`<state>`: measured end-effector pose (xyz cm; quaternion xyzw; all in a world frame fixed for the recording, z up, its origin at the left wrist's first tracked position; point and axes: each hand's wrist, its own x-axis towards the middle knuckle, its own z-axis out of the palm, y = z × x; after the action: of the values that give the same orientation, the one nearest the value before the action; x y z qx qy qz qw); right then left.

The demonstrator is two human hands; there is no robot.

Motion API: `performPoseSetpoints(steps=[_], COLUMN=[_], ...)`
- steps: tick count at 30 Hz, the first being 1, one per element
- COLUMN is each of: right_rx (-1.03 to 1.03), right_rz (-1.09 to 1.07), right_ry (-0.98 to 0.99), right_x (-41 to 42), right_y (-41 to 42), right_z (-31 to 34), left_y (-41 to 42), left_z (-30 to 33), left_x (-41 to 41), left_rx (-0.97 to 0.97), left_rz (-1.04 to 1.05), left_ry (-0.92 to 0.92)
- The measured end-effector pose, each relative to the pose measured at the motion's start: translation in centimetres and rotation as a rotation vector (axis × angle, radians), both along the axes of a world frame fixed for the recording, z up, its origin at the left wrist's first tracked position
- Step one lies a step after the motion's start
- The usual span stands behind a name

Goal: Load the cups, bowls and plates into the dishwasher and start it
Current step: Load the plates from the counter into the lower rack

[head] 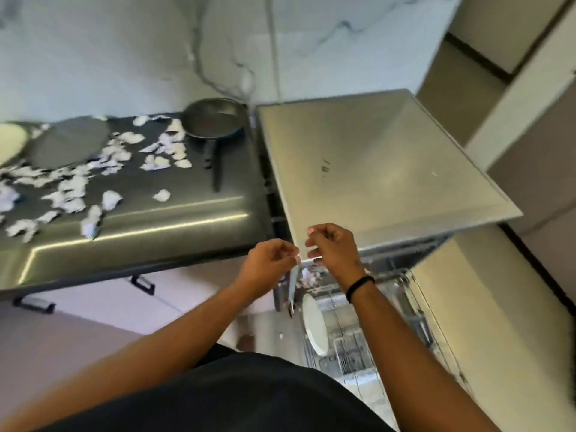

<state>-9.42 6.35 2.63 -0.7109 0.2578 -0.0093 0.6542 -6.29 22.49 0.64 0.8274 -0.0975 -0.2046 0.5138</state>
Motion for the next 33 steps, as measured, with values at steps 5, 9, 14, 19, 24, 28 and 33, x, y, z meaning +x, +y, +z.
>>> performPoseSetpoints(steps=[5,9,14,19,24,28,33], right_rx=[-0.045,-0.075,-0.095,-0.142,-0.101,-0.132,-0.148], right_rz=[0.288,0.465,0.632,0.852,0.937,1.046,1.164], right_ry=[-0.045,-0.062,-0.071,-0.067,-0.023,0.033,0.135], right_x=[5.0,8.7,13.8,17.7,18.8,19.1,19.7], right_y=[8.6,16.2,28.2,40.7,49.6,54.7,60.3], right_z=[1.3,2.2,3.4,2.9,2.1,1.1,0.3], left_y=[8.6,17.1,29.1,40.5,49.0,54.6,58.4], left_z=[2.6,3.9,4.0,2.9,2.3,1.4,-1.2], left_x=[2.7,4.7,7.2,8.0,7.3,6.6,3.9], left_rx=[-0.051,-0.092,-0.156,-0.154,-0.134,0.030,0.355], left_rz=[0.271,0.494,0.715,0.913,1.079,1.234,1.151], left_ry=[-0.082,-0.121,-0.107,-0.111,-0.080,-0.159,-0.155])
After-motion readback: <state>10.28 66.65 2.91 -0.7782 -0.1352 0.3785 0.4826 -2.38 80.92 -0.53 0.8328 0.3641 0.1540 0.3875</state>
